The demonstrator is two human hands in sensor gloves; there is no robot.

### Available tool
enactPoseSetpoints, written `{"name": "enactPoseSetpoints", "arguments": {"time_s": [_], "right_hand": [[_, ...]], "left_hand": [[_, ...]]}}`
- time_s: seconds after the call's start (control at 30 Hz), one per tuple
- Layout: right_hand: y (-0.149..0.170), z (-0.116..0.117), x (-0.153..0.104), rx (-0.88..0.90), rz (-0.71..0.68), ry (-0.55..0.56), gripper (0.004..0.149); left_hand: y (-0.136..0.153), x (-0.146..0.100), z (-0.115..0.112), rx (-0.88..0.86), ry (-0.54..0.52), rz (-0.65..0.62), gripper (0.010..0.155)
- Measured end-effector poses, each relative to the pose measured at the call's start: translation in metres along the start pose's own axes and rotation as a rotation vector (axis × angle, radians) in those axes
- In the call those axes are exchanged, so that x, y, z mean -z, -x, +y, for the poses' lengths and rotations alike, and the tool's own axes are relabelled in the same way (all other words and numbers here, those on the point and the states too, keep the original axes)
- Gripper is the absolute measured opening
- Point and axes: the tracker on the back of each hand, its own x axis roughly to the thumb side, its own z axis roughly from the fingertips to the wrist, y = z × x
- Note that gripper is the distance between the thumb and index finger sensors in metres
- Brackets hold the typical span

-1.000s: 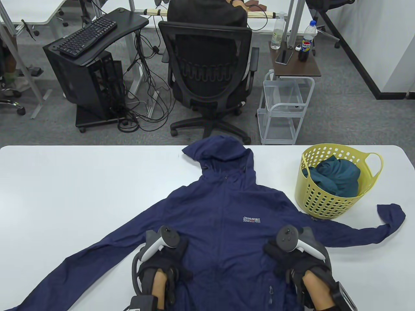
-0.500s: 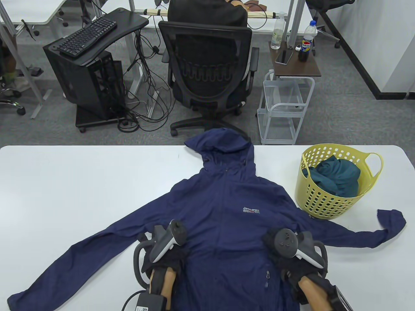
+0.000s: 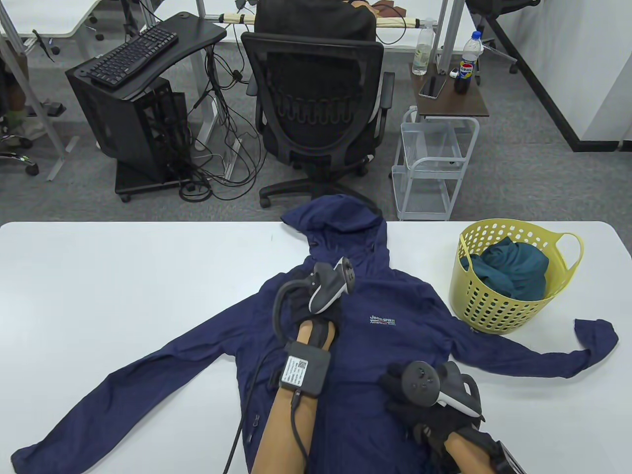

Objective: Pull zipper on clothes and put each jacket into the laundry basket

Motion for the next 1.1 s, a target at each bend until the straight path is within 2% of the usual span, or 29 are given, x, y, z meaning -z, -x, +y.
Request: {"name": "enactPoseSetpoints", "arguments": {"time_s": [0.13, 0.23, 0.4, 0.43, 0.5, 0.57, 0.67, 0.73, 0.8, 0.9, 1.0, 1.03, 1.1], "right_hand": [[0.007, -0.005, -0.003, 0.019, 0.008, 0.01, 0.056], [0.009, -0.005, -0.002, 0.026, 0.015, 0.004, 0.055], [0.008, 0.0, 0.002, 0.018, 0.018, -0.029, 0.054], [0.008, 0.0, 0.002, 0.019, 0.02, -0.028, 0.054], [0.009, -0.001, 0.001, 0.017, 0.021, -0.022, 0.054], [0.009, 0.0, 0.002, 0.012, 0.025, -0.025, 0.054], [0.008, 0.001, 0.002, 0.004, 0.025, -0.03, 0.055], [0.007, 0.002, 0.003, 0.0, 0.024, -0.037, 0.055], [0.007, 0.004, 0.003, -0.003, 0.022, -0.044, 0.055], [0.006, 0.005, 0.003, -0.015, 0.017, -0.047, 0.055], [0.005, 0.005, 0.004, -0.015, 0.012, -0.044, 0.054], [0.005, 0.005, 0.004, -0.016, 0.01, -0.043, 0.054], [0.006, 0.005, 0.004, -0.016, 0.009, -0.045, 0.053]], "left_hand": [[-0.017, 0.036, -0.007, -0.056, -0.001, -0.013, 0.056], [-0.028, 0.057, -0.017, -0.063, -0.085, -0.024, 0.056], [-0.031, 0.08, -0.038, 0.016, -0.041, 0.005, 0.06], [-0.032, 0.085, -0.043, 0.029, -0.028, 0.002, 0.06], [-0.033, 0.097, -0.053, 0.065, 0.107, -0.022, 0.062], [-0.032, 0.103, -0.06, 0.043, 0.189, -0.057, 0.068], [-0.023, 0.106, -0.062, -0.072, 0.295, -0.085, 0.073], [-0.014, 0.106, -0.058, -0.147, 0.27, -0.094, 0.085], [-0.008, 0.102, -0.055, -0.131, 0.279, -0.099, 0.09], [0.0, 0.099, -0.055, -0.19, 0.204, -0.094, 0.082], [0.008, 0.092, -0.051, -0.34, 0.197, -0.098, 0.065], [0.01, 0.09, -0.049, -0.384, 0.196, -0.111, 0.061], [0.011, 0.085, -0.045, -0.49, 0.26, -0.166, 0.062]]}}
